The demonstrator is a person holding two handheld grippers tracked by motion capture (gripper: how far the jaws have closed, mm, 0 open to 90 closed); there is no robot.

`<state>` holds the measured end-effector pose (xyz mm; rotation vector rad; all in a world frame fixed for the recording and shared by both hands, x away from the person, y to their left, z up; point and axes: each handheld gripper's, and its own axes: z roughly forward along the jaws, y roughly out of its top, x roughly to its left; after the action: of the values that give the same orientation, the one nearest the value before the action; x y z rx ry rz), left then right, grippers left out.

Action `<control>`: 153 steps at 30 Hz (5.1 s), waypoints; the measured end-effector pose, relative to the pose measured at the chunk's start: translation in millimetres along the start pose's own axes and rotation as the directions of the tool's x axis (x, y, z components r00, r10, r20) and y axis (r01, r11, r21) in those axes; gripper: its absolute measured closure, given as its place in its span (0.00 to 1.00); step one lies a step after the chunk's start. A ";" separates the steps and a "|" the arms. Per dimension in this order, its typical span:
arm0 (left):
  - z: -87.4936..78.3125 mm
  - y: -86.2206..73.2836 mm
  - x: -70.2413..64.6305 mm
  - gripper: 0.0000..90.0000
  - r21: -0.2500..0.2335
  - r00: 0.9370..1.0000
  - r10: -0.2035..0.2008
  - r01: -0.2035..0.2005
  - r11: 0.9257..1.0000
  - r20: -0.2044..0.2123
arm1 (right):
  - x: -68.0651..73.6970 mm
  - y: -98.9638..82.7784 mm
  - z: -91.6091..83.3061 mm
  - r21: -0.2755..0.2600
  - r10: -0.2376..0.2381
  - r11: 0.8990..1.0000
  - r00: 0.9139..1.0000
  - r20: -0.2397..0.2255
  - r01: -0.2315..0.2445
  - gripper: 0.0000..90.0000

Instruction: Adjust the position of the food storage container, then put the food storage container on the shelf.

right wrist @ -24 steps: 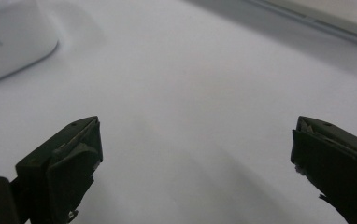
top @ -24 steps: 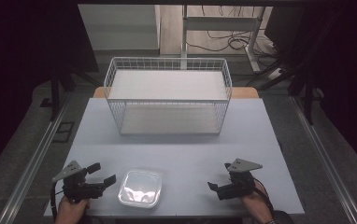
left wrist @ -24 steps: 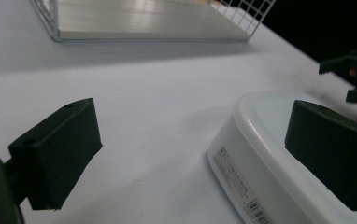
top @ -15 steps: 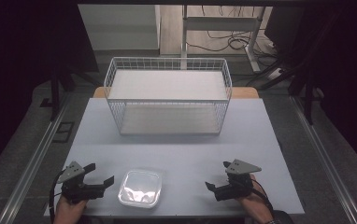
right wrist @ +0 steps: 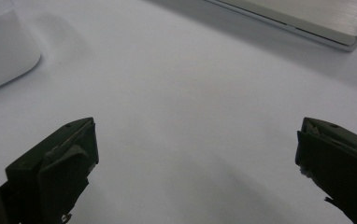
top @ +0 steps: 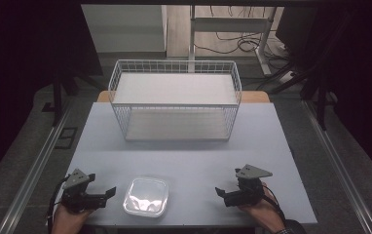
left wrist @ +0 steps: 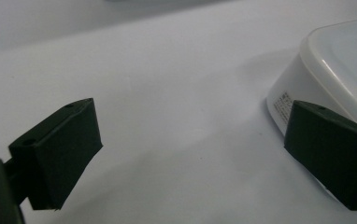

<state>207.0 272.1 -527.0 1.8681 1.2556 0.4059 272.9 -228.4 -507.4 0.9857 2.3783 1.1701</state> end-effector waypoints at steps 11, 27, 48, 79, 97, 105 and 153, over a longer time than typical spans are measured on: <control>-5.4 5.0 -17.2 0.71 0.055 0.985 0.076 -0.085 0.995 0.158 | 14.2 5.3 1.3 0.047 -0.043 0.998 0.998 -0.044 0.045 0.06; 7.9 12.1 -44.7 0.98 0.100 0.960 0.072 -0.102 0.990 0.272 | 51.1 16.5 0.4 0.016 -0.088 0.996 0.983 -0.164 0.092 0.55; 18.9 14.1 -83.3 1.00 0.153 0.930 0.148 -0.209 0.966 0.336 | 86.4 15.9 2.3 0.111 -0.178 0.965 0.907 -0.381 0.236 0.99; 57.4 31.5 -110.7 0.98 0.134 0.870 0.208 -0.295 0.946 0.447 | 86.9 21.5 19.5 0.118 -0.198 0.956 0.890 -0.410 0.267 0.99; 70.5 36.7 -127.5 0.96 0.129 0.869 0.221 -0.305 0.943 0.443 | 71.9 28.3 26.3 0.109 -0.200 0.959 0.897 -0.394 0.262 0.98; 83.6 52.1 -119.8 0.96 0.115 0.882 0.240 -0.309 0.944 0.405 | 61.5 38.2 37.8 0.108 -0.215 0.956 0.902 -0.375 0.273 0.98; 78.4 77.9 -88.4 0.02 0.026 0.921 0.204 -0.225 0.974 0.332 | 27.3 49.5 23.8 -0.001 -0.103 0.995 0.978 -0.180 0.104 0.02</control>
<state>266.1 146.7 -498.4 2.0369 0.8533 0.1594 288.3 -174.5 -482.6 0.7773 2.5417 1.2580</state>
